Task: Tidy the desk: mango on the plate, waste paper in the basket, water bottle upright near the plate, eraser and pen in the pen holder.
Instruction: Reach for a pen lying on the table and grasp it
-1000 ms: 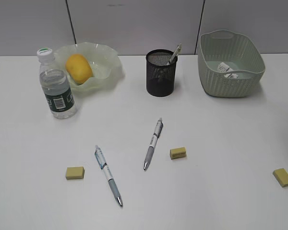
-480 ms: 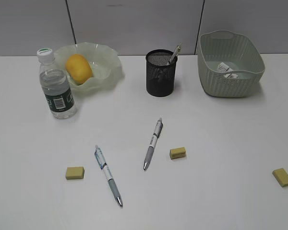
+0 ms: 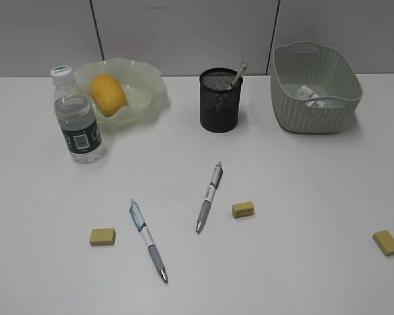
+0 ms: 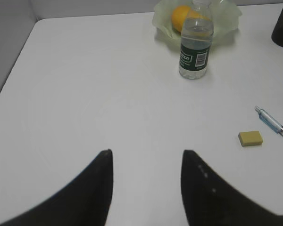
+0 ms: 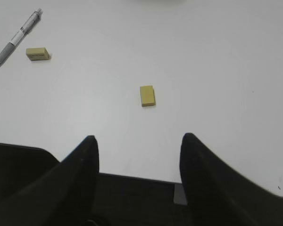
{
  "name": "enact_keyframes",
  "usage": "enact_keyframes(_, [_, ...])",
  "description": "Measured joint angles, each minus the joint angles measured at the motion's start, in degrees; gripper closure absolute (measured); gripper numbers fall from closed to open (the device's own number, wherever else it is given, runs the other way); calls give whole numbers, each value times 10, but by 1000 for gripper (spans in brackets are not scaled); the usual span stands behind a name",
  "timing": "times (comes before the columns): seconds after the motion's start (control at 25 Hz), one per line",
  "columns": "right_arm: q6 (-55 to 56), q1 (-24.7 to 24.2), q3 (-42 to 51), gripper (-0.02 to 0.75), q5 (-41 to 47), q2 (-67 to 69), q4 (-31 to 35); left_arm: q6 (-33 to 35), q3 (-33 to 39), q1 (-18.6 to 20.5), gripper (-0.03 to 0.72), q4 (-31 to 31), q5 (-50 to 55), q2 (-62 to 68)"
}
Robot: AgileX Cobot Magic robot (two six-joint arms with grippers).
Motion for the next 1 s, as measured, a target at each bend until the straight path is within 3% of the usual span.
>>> enact_keyframes(0.24, [-14,0,36,295,-25,-110,9,0,0,0,333,0,-1,0])
enact_keyframes(0.48, [-66,1,39,295,-27,-113,54,0,0,0,333,-1,0,0])
enact_keyframes(1.0, [-55,1,39,295,-28,-113,50,0,-3,0,333,-3,9,22])
